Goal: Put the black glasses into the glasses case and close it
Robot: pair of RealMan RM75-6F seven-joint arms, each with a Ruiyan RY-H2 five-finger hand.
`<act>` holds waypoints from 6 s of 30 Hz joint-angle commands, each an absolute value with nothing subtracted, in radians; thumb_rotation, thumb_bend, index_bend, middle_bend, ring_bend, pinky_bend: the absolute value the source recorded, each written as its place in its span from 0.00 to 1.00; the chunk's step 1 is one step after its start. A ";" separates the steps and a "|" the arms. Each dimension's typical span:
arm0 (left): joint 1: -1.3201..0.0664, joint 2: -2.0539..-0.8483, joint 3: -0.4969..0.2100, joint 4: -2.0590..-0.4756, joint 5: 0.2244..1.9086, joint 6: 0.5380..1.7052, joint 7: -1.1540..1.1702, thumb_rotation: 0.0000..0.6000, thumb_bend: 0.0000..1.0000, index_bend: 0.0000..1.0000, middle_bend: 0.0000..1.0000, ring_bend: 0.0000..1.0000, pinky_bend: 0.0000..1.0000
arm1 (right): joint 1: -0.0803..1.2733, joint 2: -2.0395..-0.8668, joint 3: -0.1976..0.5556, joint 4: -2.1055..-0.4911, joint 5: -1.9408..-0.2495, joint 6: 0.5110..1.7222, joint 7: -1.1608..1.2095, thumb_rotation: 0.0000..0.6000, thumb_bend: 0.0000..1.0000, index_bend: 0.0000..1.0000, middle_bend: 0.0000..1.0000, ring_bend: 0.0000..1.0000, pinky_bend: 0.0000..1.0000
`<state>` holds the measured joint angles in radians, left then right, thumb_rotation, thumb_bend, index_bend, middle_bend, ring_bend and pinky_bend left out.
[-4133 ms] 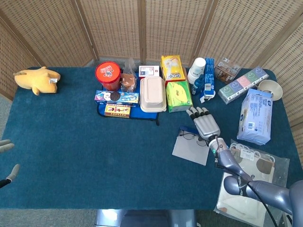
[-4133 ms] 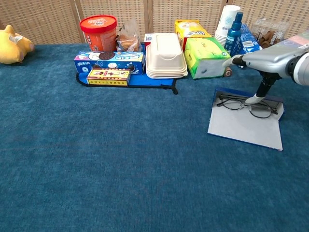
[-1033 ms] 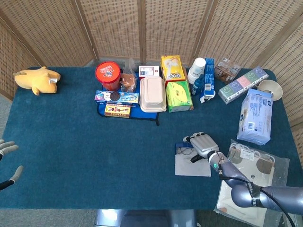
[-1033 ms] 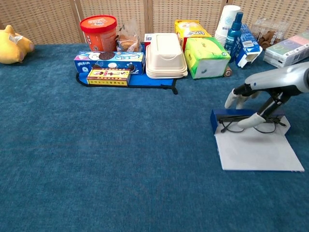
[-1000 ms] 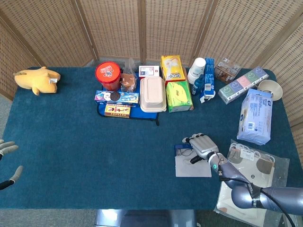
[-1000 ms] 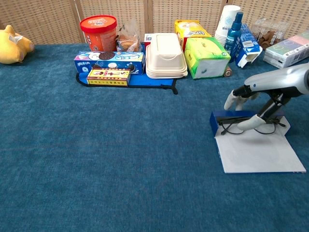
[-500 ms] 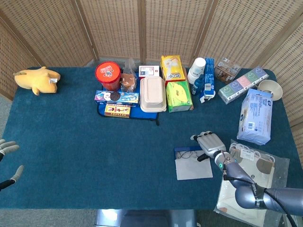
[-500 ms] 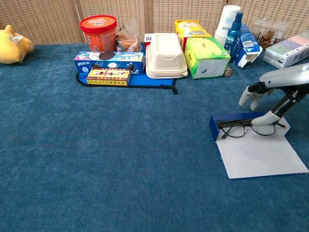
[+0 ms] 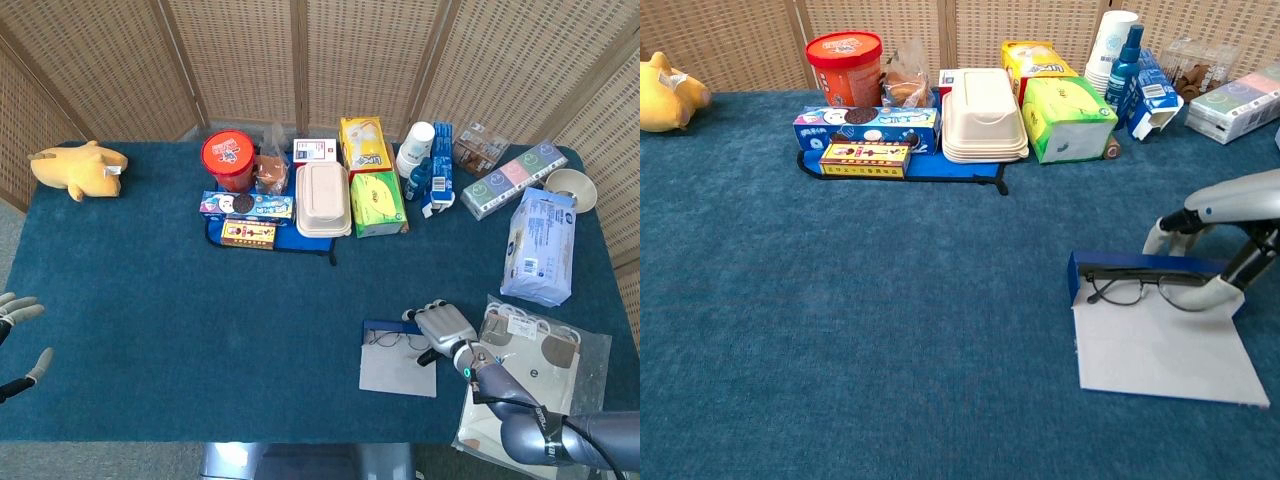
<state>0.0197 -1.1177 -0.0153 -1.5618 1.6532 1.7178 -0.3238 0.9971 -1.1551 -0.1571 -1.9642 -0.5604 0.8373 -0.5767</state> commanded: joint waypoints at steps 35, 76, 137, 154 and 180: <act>0.026 -1.119 -0.016 -1.555 1.644 1.719 -0.330 1.00 0.30 0.27 0.25 0.13 0.00 | 1.002 -1.170 -0.148 -2.065 -0.743 0.804 -0.542 0.58 0.28 0.19 0.30 0.20 0.16; 0.024 -1.122 -0.014 -1.564 1.652 1.722 -0.317 1.00 0.30 0.27 0.25 0.13 0.00 | 0.936 -1.115 -0.234 -2.144 -0.800 0.836 -0.546 0.58 0.27 0.20 0.30 0.20 0.16; -0.018 -1.163 -0.047 -1.490 1.643 1.708 -0.412 1.00 0.30 0.24 0.25 0.13 0.00 | 0.308 -1.238 -0.346 -1.950 -1.644 1.543 -0.536 0.83 0.28 0.13 0.25 0.10 0.16; -0.019 -1.091 -0.076 -1.528 1.604 1.723 -0.527 1.00 0.30 0.23 0.25 0.13 0.00 | 0.060 -1.381 -0.344 -1.665 -1.807 1.705 -0.530 0.83 0.28 0.03 0.16 0.02 0.13; -0.046 -1.041 -0.119 -1.522 1.553 1.689 -0.622 1.00 0.30 0.21 0.24 0.12 0.00 | -0.147 -1.515 -0.327 -1.351 -1.852 1.748 -0.406 0.99 0.16 0.00 0.00 0.00 0.09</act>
